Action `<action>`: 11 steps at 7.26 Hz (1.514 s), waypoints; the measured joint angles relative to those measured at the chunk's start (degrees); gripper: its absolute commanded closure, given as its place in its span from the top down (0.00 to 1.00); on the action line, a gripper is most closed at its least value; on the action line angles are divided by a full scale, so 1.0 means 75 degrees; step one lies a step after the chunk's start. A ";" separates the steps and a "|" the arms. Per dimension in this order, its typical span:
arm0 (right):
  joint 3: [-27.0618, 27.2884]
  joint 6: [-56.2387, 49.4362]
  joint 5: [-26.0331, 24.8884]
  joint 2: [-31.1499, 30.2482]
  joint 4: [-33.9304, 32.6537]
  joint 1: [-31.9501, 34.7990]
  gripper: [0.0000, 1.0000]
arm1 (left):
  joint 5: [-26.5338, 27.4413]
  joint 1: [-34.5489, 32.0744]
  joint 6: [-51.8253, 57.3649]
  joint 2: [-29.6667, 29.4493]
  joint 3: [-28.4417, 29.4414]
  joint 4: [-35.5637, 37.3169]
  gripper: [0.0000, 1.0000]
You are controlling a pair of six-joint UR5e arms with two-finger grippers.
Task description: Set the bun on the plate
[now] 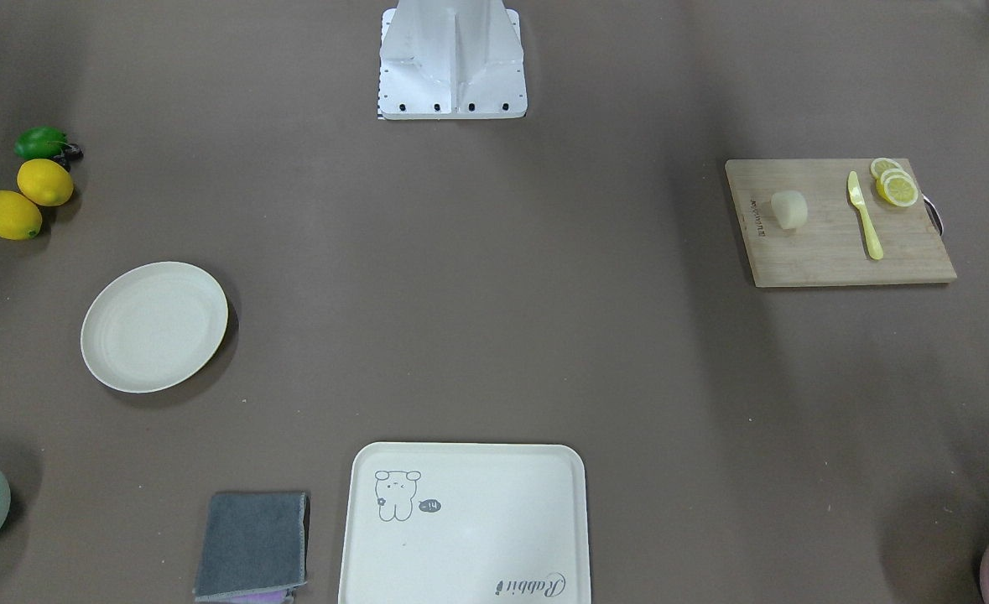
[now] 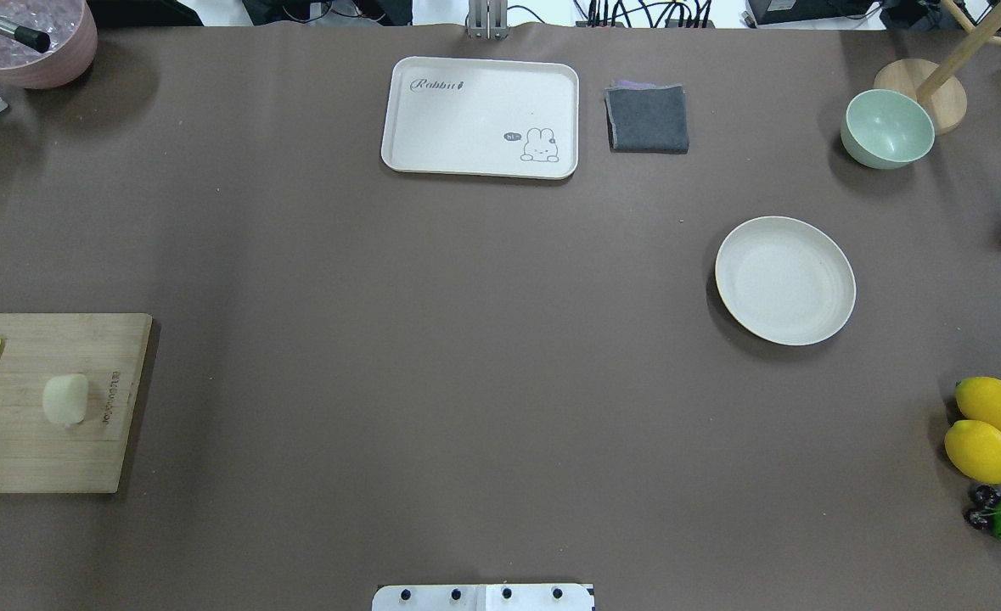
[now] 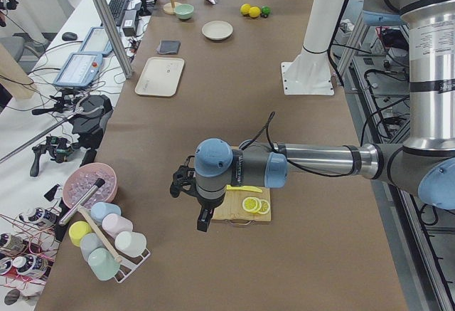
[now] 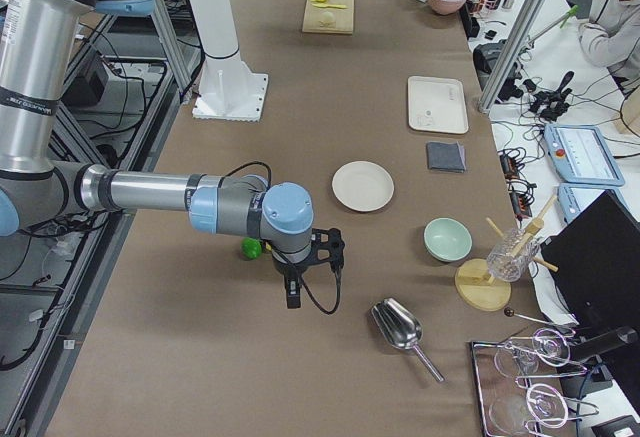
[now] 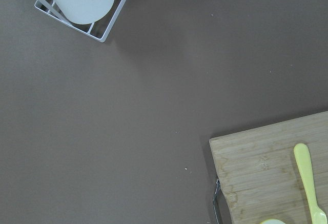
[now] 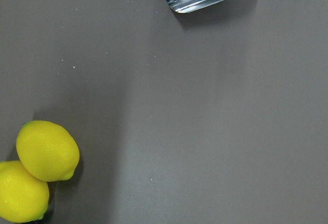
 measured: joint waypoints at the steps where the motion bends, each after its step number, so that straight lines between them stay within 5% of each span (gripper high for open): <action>1: 0.0008 -0.0006 0.0000 0.0004 0.0025 0.0026 1.00 | 0.0015 0.0012 -0.0018 -0.0022 -0.0005 0.0005 0.97; 4: -0.0057 0.0058 0.0064 -0.0016 0.1362 0.0289 1.00 | -0.0021 0.0022 -0.0084 -0.0198 -0.0111 -0.0550 0.97; 7: -0.0014 0.0212 0.0152 0.0070 0.1787 0.0337 1.00 | 0.0000 0.0028 -0.0195 -0.0640 0.0096 -0.1808 0.97; 11: -0.0002 0.2580 0.1038 0.0283 0.2453 -0.0319 1.00 | -0.1368 0.0047 -0.0614 -0.0665 0.0183 -0.2467 0.98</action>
